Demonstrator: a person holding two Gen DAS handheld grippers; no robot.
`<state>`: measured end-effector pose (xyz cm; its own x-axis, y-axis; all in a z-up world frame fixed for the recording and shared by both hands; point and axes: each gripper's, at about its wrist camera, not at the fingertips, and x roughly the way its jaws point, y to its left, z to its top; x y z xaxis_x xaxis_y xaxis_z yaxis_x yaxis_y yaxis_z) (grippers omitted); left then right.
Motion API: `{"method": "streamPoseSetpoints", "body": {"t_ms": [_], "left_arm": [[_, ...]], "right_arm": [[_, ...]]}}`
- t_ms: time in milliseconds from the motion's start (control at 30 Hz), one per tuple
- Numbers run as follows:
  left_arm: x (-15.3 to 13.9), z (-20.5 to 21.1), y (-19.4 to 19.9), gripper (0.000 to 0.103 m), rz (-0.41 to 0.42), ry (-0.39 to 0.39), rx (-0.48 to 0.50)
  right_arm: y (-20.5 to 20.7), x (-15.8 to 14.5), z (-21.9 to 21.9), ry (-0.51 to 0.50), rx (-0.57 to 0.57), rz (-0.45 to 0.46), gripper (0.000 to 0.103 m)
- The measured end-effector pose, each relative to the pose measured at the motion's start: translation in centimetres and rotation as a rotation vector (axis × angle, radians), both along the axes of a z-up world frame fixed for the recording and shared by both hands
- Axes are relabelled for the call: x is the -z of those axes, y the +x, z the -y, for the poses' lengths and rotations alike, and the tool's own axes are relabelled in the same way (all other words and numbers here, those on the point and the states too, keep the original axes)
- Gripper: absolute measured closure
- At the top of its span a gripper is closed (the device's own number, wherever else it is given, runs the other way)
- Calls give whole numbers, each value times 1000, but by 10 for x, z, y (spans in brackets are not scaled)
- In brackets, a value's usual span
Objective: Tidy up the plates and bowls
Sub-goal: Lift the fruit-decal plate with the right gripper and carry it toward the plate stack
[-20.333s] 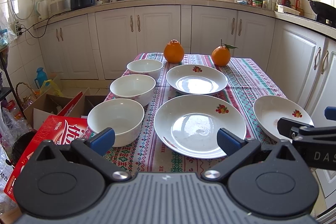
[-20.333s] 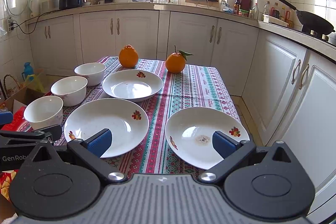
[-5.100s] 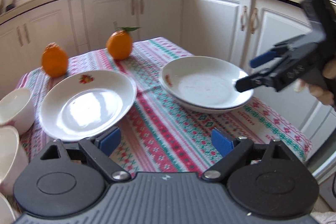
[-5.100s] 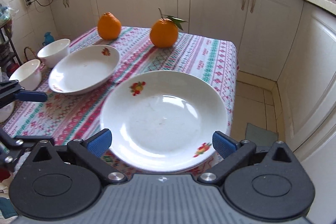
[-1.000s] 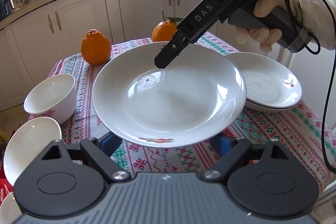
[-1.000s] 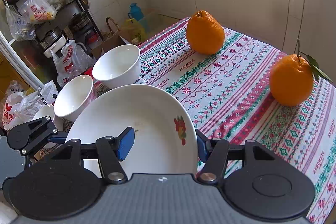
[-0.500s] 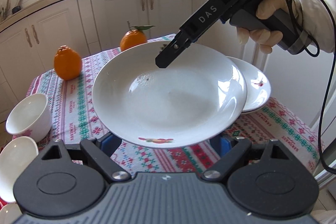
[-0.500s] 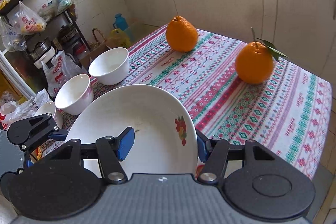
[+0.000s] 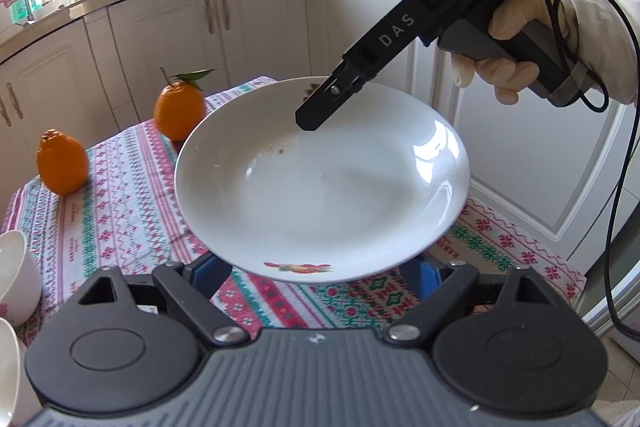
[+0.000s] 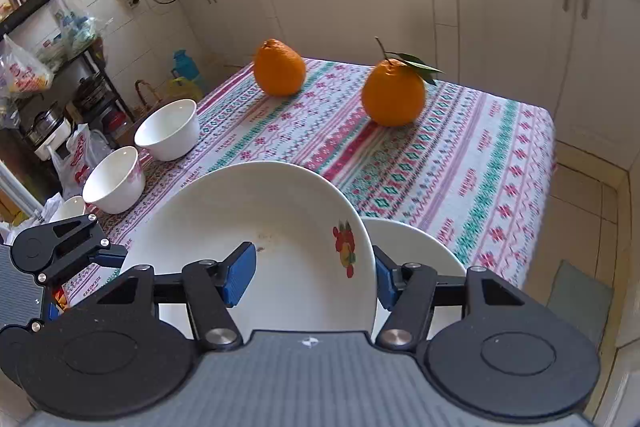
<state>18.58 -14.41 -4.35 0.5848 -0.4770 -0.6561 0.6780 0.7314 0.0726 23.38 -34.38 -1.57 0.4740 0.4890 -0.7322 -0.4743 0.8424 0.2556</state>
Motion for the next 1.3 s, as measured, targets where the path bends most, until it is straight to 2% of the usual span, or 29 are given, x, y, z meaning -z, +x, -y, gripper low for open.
{"method": "streamPoseSetpoints", "body": {"t_ms": [267,633,1300], "left_arm": [[8,17,-2,13,-27,11,39],[16,28,2,13,-60,35,46],[17,35,15,13,-40,62,60]], "right_arm": [[-15,12,22,12,47,-15,37],[-15,30,37,41,64,-39,37],[-9,52,55,64,103,-74,37]]}}
